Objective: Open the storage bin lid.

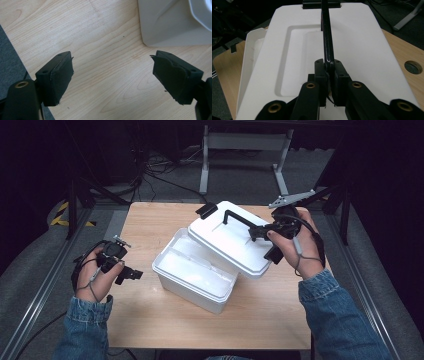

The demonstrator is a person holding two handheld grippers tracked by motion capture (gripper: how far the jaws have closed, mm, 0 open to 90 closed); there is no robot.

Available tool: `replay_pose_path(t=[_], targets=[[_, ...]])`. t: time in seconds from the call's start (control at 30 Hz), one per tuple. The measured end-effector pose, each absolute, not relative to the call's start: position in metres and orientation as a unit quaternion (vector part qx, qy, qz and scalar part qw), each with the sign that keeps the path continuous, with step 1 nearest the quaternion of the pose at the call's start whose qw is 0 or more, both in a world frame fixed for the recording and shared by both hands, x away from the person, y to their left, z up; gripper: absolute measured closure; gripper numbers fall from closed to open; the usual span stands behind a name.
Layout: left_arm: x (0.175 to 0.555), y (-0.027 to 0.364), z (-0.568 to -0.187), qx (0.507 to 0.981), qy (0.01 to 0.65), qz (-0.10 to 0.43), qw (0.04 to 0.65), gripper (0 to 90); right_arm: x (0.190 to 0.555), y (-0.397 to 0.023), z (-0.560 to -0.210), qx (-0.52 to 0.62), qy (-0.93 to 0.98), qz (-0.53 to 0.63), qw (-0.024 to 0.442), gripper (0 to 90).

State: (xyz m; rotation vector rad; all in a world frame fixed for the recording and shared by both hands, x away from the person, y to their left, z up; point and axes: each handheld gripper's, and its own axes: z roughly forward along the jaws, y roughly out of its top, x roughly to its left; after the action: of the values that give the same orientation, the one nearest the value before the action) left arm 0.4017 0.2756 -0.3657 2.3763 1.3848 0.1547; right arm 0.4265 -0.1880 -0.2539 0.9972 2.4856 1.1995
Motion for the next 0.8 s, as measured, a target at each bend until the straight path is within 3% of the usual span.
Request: replay_pose_path(t=[0.8], targets=[[0.402, 0.275, -0.366, 0.849, 0.491, 0.053, 0.190, 17.3, 0.456, -0.256, -0.274, 0.422, 0.814, 0.378, 0.129, 84.7]])
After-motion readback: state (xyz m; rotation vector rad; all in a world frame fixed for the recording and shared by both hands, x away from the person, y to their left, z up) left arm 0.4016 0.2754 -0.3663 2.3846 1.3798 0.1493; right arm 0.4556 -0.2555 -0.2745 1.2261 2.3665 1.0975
